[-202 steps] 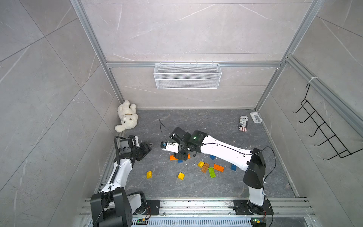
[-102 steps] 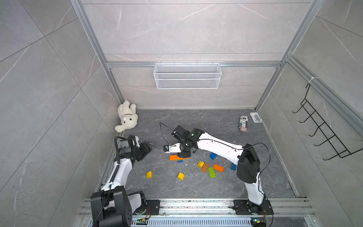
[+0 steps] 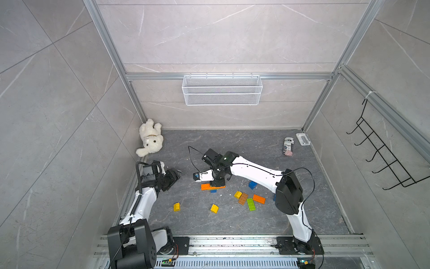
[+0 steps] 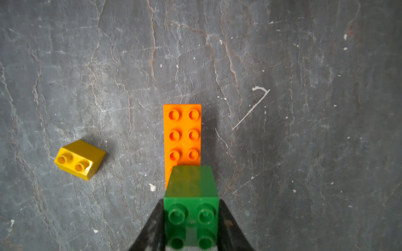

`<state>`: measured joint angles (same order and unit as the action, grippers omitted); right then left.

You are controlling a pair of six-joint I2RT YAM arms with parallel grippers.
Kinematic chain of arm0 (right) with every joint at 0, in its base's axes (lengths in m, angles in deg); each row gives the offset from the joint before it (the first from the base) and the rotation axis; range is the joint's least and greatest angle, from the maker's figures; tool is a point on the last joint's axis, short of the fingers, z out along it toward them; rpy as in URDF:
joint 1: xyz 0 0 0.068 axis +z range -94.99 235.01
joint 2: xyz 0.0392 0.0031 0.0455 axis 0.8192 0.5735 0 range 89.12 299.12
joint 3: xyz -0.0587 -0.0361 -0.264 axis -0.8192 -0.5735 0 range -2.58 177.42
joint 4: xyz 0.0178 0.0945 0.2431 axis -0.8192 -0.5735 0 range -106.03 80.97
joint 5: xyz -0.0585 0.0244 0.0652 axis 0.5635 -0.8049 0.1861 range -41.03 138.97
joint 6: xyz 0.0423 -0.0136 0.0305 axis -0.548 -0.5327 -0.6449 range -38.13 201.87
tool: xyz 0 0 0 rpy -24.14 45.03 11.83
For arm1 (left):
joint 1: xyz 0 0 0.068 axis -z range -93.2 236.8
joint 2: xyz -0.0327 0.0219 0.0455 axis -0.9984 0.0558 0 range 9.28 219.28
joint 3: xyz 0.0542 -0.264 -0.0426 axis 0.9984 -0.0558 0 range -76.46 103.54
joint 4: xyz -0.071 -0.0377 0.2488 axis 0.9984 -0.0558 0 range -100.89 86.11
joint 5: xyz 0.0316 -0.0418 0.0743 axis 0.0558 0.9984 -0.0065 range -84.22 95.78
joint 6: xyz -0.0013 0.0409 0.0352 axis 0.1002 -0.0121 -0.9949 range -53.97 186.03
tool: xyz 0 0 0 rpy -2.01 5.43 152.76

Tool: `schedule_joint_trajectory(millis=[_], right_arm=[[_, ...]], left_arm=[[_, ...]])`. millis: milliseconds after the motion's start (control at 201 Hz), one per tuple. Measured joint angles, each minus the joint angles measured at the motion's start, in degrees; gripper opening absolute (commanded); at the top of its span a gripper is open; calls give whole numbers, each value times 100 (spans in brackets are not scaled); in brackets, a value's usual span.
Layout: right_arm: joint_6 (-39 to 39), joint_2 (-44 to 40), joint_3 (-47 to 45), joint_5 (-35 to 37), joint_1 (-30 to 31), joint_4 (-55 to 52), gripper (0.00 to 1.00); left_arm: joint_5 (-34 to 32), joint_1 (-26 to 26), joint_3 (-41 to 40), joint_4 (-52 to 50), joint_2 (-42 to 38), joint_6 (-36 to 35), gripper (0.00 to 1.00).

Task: Assemble a fork with lego
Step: Assemble the lego brick with the lego brick.

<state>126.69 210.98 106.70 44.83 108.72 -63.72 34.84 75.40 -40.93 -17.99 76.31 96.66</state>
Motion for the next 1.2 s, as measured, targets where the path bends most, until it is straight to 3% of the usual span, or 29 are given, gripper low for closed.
schedule_joint_trajectory(millis=[871, 1090, 1204], right_arm=[[-66, 275, 326, -188, -33, -363, 35], [-225, 955, 1460, -367, -116, -1276, 34], [-304, 1029, 1537, -490, -175, -1355, 34]], left_arm=[[0, 0, 0, -9, 0, -4, 68], [0, 0, 0, -22, 0, -4, 68], [-2, 0, 0, -83, -4, -31, 68]])
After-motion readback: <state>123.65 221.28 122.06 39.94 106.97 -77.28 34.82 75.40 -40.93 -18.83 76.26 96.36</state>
